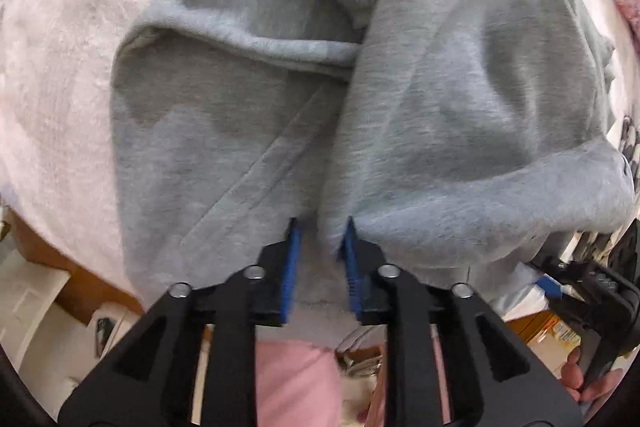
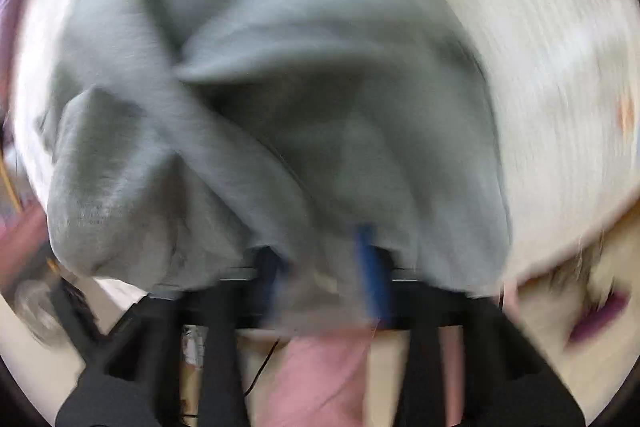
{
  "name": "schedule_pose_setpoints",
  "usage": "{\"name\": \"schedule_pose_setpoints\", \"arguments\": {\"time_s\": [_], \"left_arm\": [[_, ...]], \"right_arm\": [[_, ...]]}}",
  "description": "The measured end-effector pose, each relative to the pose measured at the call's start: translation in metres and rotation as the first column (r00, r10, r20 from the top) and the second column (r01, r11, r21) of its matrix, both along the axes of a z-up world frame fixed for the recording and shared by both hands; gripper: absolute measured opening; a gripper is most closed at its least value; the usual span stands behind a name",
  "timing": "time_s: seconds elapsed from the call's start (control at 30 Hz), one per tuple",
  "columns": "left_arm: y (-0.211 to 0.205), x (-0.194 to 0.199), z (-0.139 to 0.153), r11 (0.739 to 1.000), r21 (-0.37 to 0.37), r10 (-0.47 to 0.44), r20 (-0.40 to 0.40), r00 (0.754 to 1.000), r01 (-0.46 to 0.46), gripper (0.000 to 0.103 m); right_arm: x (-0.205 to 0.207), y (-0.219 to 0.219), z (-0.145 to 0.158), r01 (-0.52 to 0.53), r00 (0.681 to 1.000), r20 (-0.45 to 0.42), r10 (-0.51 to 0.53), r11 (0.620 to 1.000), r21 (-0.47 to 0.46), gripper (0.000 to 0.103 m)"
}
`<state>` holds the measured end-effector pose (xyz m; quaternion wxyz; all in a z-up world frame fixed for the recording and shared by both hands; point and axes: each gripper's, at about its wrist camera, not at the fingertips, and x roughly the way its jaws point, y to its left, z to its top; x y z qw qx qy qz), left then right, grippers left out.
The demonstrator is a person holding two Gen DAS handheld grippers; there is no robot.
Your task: Fold large clothes
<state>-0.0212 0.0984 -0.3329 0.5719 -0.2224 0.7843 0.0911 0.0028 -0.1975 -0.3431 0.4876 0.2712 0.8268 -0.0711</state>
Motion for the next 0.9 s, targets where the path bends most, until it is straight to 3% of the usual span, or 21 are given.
{"name": "schedule_pose_setpoints", "arguments": {"time_s": [0.07,0.13,0.17,0.2,0.27,0.3,0.37,0.47,0.5,0.53,0.6,0.67,0.83,0.9], "left_arm": [[-0.003,0.008,0.021,0.994,0.061,-0.092,0.041,0.995,0.09,0.027],[-0.006,0.011,0.041,0.988,0.079,-0.137,0.078,0.988,0.13,0.028],[-0.007,0.014,0.05,0.988,0.082,-0.142,0.099,0.985,0.134,0.028],[-0.01,0.018,0.064,0.985,0.095,-0.155,0.142,0.978,0.142,0.024],[-0.026,0.016,0.085,0.983,0.094,-0.175,0.214,0.961,0.158,0.016],[-0.03,0.018,0.094,0.983,0.083,-0.18,0.241,0.954,0.165,0.011],[-0.049,0.028,0.101,0.985,0.036,-0.173,0.279,0.944,0.17,0.011],[-0.06,0.025,0.082,0.98,-0.007,-0.187,0.286,0.94,0.197,0.01],[-0.066,0.028,0.058,0.98,-0.031,-0.18,0.265,0.947,0.195,0.01],[-0.067,0.028,0.041,0.981,-0.047,-0.172,0.23,0.958,0.187,0.009],[-0.078,0.033,-0.013,0.98,-0.075,-0.175,0.111,0.978,0.184,0.008],[-0.076,0.044,-0.031,0.984,-0.072,-0.156,0.103,0.982,0.163,0.008],[-0.087,0.055,-0.002,0.968,0.011,-0.251,0.147,0.957,0.252,0.009],[-0.088,0.056,0.012,0.966,0.04,-0.257,0.152,0.954,0.254,0.015]], "right_arm": [[0.003,0.007,0.029,-0.049,0.995,0.086,0.053,0.998,-0.047,0.056],[0.007,0.018,0.075,-0.098,0.96,0.25,0.125,0.988,-0.119,0.056],[0.003,0.02,0.094,-0.101,0.936,0.327,0.132,0.989,-0.111,0.052],[0.005,0.026,0.105,-0.109,0.917,0.377,0.13,0.991,-0.078,0.036],[0.017,0.05,0.118,-0.175,0.87,0.47,0.147,0.985,0.015,0.013],[0.022,0.062,0.119,-0.222,0.85,0.493,0.186,0.975,0.014,0.006],[0.036,0.085,0.109,-0.294,0.821,0.509,0.258,0.956,-0.009,0.005],[0.045,0.098,0.045,-0.303,0.885,0.387,0.259,0.951,0.057,0.005],[0.039,0.103,0.023,-0.324,0.893,0.349,0.286,0.944,0.056,0.004],[0.037,0.111,0.0,-0.348,0.901,0.287,0.324,0.937,0.035,0.004],[0.026,0.114,-0.027,-0.311,0.93,0.218,0.295,0.95,0.04,0.001],[0.027,0.112,-0.024,-0.319,0.927,0.219,0.304,0.947,0.037,0.001],[0.019,0.1,0.013,-0.283,0.93,0.26,0.259,0.957,0.06,0.008],[0.017,0.095,0.033,-0.296,0.915,0.299,0.27,0.954,0.044,0.01]]}}
